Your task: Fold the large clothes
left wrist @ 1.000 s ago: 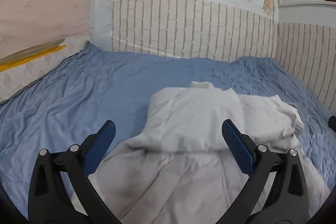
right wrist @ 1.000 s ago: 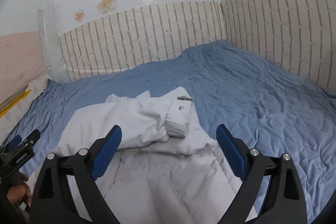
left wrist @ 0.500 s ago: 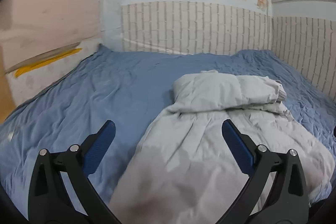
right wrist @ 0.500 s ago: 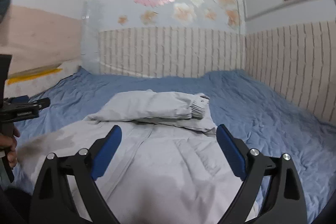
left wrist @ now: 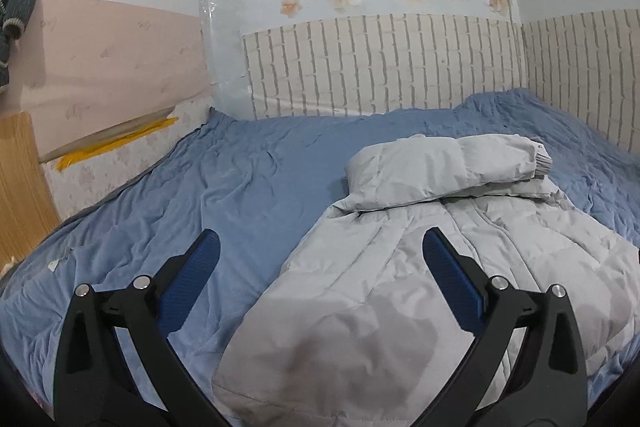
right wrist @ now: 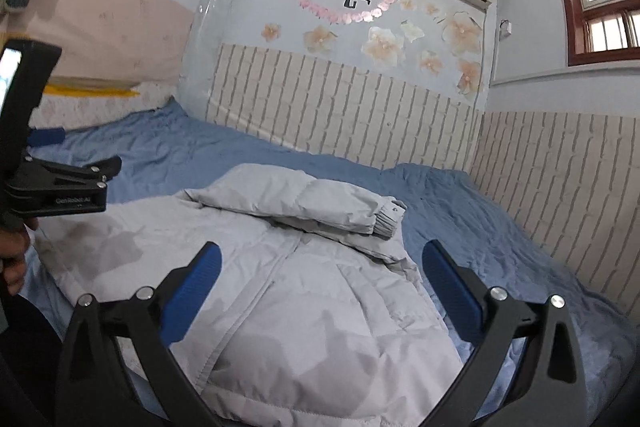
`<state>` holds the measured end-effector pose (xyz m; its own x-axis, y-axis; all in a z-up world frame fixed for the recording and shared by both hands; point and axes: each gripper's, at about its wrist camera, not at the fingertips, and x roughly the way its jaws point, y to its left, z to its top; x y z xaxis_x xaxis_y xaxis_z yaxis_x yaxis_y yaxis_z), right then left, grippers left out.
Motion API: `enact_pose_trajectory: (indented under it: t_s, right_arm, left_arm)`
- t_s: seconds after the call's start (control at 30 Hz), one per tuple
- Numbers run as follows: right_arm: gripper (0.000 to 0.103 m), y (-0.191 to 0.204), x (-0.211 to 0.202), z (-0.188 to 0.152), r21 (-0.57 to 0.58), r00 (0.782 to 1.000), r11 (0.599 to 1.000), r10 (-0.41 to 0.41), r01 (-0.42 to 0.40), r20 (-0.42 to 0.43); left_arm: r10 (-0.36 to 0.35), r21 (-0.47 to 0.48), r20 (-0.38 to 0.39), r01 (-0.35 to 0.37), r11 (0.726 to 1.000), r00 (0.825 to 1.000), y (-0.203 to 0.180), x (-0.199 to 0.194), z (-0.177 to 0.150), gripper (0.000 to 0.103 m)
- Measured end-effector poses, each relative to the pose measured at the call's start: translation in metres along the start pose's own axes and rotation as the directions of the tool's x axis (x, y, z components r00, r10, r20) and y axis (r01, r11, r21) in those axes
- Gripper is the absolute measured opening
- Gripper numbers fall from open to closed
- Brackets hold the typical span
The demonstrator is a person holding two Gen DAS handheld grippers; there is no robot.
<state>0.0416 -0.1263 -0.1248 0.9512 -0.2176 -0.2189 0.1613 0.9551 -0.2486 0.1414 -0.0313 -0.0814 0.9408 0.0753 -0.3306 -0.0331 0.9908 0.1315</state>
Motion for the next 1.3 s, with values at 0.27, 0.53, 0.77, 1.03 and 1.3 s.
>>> enact_pose_trajectory:
  t_s: [0.27,0.53,0.77,1.03,1.3]
  right_arm:
    - [0.100,-0.008,-0.008,0.000,0.019,1.000,0.999,-0.026,0.026,0.008]
    - [0.100,-0.011,-0.002,-0.001,0.024,1.000,0.999,-0.027,0.028,-0.010]
    - [0.100,-0.010,-0.002,-0.002,0.022,1.000,0.999,-0.026,0.027,-0.009]
    - [0.100,-0.011,-0.002,-0.002,0.024,1.000,0.999,-0.024,0.024,-0.007]
    - [0.100,-0.015,0.001,-0.003,0.047,1.000,0.999,-0.027,0.027,-0.010]
  left_arm:
    - [0.022,-0.016,-0.012,-0.022,1.000,1.000,0.004,0.001,0.001,0.100]
    - [0.030,-0.003,-0.024,-0.030,1.000,0.999,0.000,0.005,0.000,0.100]
    - [0.027,-0.020,-0.031,-0.028,0.999,0.999,0.002,0.007,0.001,0.100]
    - [0.033,-0.015,-0.024,-0.033,0.999,0.999,0.000,0.004,-0.001,0.100]
    - [0.035,-0.005,-0.016,-0.035,0.999,0.999,-0.001,0.001,-0.002,0.100]
